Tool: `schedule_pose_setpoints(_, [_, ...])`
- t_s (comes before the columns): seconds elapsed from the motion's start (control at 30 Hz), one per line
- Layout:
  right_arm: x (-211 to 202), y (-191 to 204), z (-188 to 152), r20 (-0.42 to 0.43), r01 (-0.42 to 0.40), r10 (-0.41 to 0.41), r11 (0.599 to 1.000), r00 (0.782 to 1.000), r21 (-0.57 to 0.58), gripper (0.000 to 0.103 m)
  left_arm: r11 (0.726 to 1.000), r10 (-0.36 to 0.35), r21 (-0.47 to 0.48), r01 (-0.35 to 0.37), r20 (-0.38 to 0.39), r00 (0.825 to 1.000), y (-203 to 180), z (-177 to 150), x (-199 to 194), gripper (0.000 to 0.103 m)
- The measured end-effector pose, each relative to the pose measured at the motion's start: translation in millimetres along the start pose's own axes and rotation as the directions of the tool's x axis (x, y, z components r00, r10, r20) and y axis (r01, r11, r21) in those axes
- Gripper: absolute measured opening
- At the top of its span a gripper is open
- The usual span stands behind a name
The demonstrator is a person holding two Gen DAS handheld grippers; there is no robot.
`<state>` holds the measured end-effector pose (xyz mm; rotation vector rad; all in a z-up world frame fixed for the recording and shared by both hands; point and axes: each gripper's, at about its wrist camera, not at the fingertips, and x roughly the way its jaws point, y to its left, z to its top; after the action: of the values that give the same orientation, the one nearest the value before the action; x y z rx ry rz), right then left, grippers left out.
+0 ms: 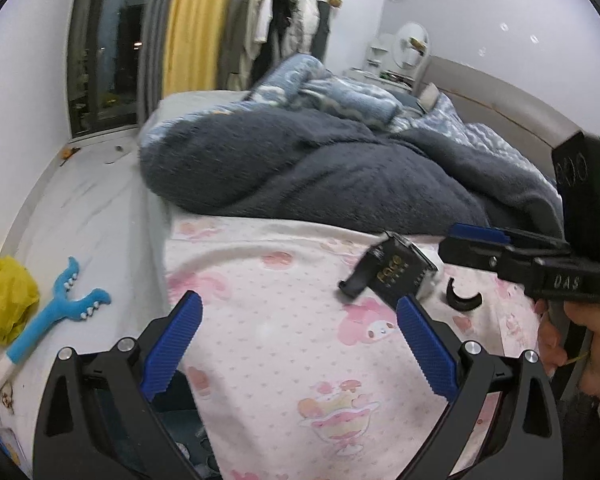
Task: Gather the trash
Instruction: 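Close the right tool on the black comb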
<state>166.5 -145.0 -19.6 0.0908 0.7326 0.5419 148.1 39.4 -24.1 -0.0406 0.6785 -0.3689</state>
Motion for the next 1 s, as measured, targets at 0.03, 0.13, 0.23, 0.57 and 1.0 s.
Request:
schedule_pose_setpoints(0.03, [0,-2,-1,-0.004,-0.006,0.006,1.000,1.000,0.008,0.063,1.000,-0.010,0.003,0.010,-0.006,1.000,-1,0,3,0.099])
schedule_pose_setpoints(0.13, [0,-8,-4,-0.016,-0.018,0.018,1.000,1.000,0.024,0.055,0.999,-0.036,0.010,0.037,-0.014,0.999,-3,2,12,0.099])
schedule_pose_setpoints(0.23, [2,-14,-6,-0.030,-0.041,0.043,0.997,0.999,0.060,0.049,0.998,-0.054,0.020,0.054,-0.021,0.998,-4,4,22,0.099])
schedule_pose_setpoints(0.57, [17,-28,-16,-0.096,-0.021,0.031,0.995,0.995,0.100,0.040,0.993,-0.108,0.046,0.112,-0.082,0.991,-7,3,53,0.094])
schedule_pose_setpoints(1.0, [41,-30,-16,-0.147,-0.019,0.037,0.992,0.988,0.121,0.024,0.985,-0.162,0.035,0.167,-0.122,0.979,-7,4,82,0.077])
